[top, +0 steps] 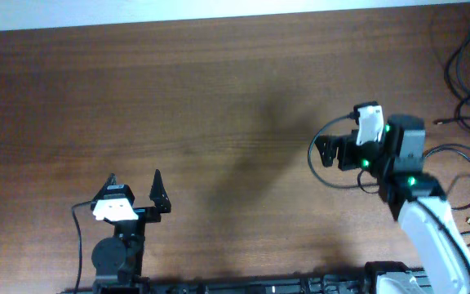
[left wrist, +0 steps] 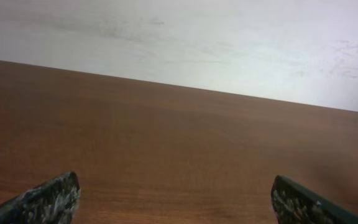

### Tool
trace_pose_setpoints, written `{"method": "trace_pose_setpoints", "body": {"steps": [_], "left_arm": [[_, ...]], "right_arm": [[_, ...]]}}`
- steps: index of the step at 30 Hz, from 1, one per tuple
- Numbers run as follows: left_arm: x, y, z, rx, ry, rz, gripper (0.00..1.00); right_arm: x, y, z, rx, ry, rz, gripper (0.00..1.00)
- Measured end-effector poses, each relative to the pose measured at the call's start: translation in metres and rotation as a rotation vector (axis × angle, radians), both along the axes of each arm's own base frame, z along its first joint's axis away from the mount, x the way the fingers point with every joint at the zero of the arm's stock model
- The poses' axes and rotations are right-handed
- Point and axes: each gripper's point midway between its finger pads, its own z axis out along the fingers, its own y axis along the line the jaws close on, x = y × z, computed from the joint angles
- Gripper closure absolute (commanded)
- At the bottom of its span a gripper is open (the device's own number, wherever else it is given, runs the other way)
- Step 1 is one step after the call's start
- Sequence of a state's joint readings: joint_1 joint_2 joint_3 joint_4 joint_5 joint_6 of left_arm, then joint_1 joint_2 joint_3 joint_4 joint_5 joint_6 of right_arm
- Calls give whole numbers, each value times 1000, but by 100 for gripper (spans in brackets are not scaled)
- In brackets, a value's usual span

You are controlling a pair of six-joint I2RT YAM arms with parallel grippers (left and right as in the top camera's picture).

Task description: Untangle cables

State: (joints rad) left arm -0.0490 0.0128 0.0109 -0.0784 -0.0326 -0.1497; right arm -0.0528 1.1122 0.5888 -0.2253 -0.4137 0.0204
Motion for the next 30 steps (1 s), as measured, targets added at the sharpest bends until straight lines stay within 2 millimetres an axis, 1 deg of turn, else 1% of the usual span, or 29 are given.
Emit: {"method": "trace_pose_setpoints", "body": {"steps": [2,3,4,6,10,12,15,16,17,19,22,23,25,26,28,30], "left_arm": [[0,0,0,0,-1,0,1],[0,0,0,0,-1,0,1],[0,0,1,0,-2,0,1],[0,0,0,0,-2,0,1],[0,0,0,0,-2,0,1],[0,0,0,0,-2,0,1],[0,0,0,0,-2,0,1],[0,0,0,0,-2,0,1],[0,0,0,0,-2,0,1],[0,0,0,0,-2,0,1],[0,0,0,0,-2,0,1],[0,0,0,0,-2,0,1],[0,0,0,0,-2,0,1],[0,0,1,0,-3,0,1],[0,0,1,0,-2,0,1],[0,0,1,0,-2,0,1]], "right_arm": [[-8,2,-3,2,-77,5,1],[-16,3,-6,4,-112,11,1],[-19,3,-6,3,-139,11,1],[-31,5,-8,4,-168,15,1],[-46,5,0,-3,-263,14,1],[-51,5,1,-9,-301,9,1],[-55,4,-2,-17,-377,4,1],[-54,3,2,-20,-429,2,1],[-56,4,2,-22,-472,3,1],[-61,4,-3,-23,-486,3,1],[-61,3,6,-29,-528,-4,1],[-61,2,13,-32,-557,-8,1],[-62,-2,20,-44,-587,-29,1],[-63,-4,19,-51,-582,-43,1],[-68,-12,8,-73,-541,-87,1],[-71,-18,7,-90,-538,-122,1]]}}
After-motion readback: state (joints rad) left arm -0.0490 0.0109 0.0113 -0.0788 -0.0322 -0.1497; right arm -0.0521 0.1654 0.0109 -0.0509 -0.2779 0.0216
